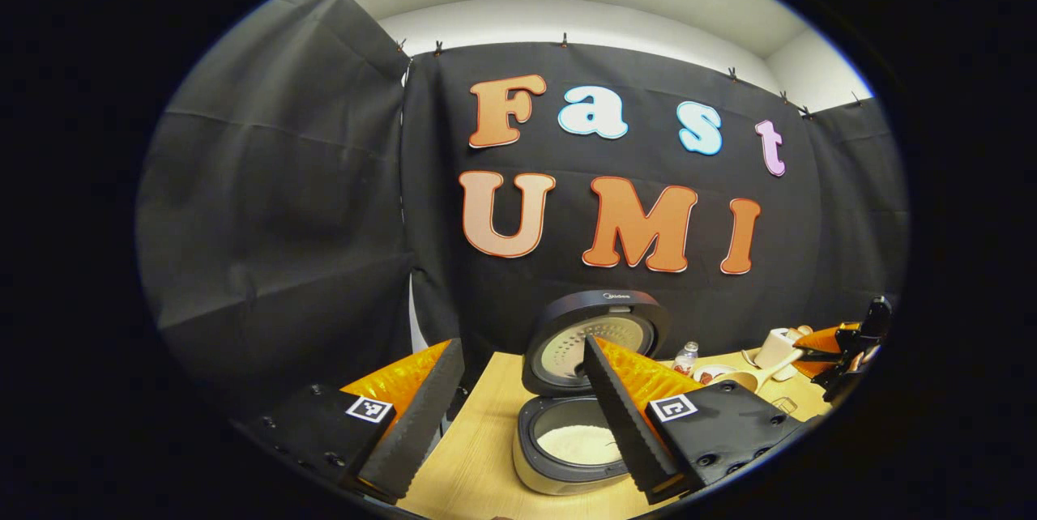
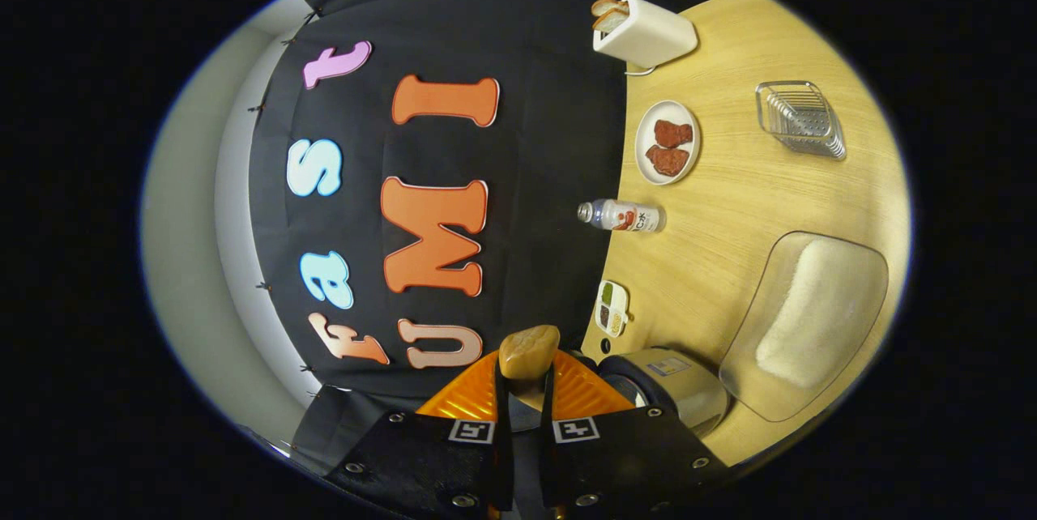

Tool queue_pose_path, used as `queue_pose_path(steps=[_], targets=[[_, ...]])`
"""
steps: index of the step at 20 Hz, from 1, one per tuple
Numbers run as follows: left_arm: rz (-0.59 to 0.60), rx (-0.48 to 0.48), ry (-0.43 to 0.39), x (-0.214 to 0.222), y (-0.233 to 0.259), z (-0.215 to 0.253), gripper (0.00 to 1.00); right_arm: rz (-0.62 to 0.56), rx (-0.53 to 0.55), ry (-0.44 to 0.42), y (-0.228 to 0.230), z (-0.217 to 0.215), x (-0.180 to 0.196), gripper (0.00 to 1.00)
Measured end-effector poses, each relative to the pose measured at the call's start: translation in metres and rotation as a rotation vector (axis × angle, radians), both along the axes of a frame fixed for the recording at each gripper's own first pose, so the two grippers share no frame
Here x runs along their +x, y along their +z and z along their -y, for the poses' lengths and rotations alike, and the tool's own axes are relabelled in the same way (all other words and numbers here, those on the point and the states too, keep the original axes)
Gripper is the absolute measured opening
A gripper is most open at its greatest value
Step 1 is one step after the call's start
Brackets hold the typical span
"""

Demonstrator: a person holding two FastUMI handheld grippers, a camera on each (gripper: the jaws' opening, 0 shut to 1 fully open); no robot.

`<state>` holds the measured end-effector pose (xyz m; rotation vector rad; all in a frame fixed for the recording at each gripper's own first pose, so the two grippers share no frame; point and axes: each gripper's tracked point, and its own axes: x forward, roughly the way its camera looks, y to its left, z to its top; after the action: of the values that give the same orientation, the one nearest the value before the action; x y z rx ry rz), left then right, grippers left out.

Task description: Close the left gripper, press the button to open the rice cooker; take a wooden spoon from the chopstick holder with the right hand, scoop a spoonful of rice and pour it into the rice cooker, then put the wooden spoon back into the chopstick holder.

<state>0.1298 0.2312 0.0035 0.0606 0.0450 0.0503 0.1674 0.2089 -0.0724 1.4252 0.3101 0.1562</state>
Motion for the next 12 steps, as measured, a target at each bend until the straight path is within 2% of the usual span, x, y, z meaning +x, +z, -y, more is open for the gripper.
queue_pose_path(steps=[3, 7, 12], targets=[[-0.003, 0.001, 0.017, -0.004, 0.001, -0.016, 1.00, 0.034, -0.060, 0.027, 0.008, -0.029, 0.020, 0.12], [-0.002, 0.001, 0.046, -0.010, 0.001, -0.038, 1.00, 0.070, -0.195, 0.035, 0.010, -0.058, 0.041, 0.12], [-0.004, -0.010, 0.077, -0.012, 0.002, -0.061, 0.99, 0.134, -0.307, 0.033, 0.021, -0.075, 0.047, 0.12]])
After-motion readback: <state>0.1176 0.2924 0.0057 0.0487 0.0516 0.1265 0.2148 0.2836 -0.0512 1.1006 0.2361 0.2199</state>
